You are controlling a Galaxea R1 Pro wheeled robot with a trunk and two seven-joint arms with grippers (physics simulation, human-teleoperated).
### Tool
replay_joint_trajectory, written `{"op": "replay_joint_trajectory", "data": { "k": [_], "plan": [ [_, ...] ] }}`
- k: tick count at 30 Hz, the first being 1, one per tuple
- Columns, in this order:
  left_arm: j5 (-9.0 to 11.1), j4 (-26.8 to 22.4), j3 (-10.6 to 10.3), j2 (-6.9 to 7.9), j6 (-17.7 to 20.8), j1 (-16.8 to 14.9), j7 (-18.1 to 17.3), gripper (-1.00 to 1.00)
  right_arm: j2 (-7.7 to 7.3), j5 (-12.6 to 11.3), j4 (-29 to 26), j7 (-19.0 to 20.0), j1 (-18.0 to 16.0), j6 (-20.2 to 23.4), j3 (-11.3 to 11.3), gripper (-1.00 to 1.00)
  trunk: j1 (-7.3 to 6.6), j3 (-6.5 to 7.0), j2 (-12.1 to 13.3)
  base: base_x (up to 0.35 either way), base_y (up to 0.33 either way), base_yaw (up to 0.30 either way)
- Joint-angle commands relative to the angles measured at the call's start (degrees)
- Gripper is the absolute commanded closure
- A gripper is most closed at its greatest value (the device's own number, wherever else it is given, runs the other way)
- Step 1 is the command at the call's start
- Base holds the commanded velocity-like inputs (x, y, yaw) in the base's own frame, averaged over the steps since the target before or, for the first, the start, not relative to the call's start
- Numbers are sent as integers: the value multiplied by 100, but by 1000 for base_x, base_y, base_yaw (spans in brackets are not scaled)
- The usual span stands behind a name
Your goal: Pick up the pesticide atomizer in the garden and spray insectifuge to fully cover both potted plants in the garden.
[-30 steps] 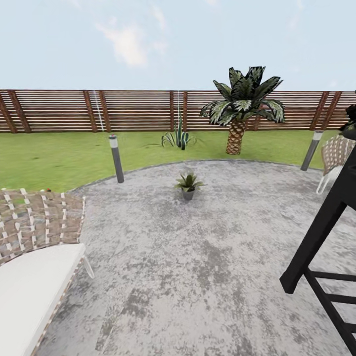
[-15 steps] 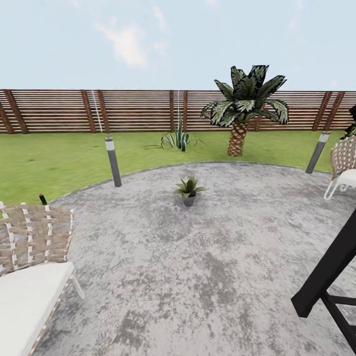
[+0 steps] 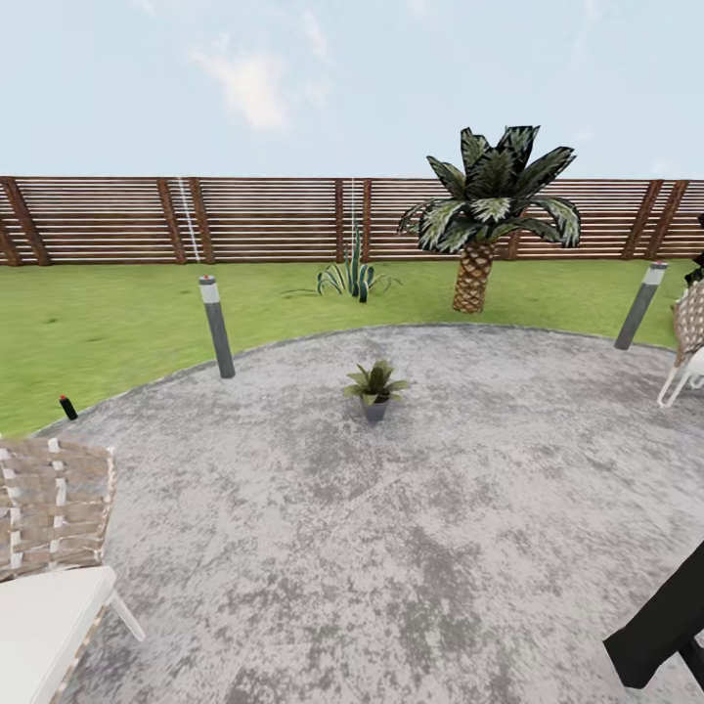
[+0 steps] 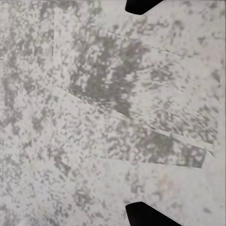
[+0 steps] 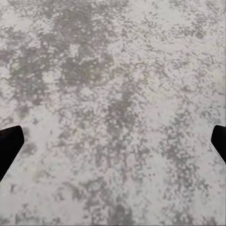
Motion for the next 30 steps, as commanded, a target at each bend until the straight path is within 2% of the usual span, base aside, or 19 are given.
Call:
{"op": "replay_joint_trajectory", "data": {
  "k": [1,30],
  "plan": [
    [40,5,28,-2,-10,-3,-51,-100,4,60,4,-2,-4,-18,-23,-100,2,-5,-2,340,0,0],
    [40,4,30,-2,-10,-3,-51,-100,11,60,4,-2,-4,-18,-24,-100,2,-5,-2,340,0,0]
  ]
}}
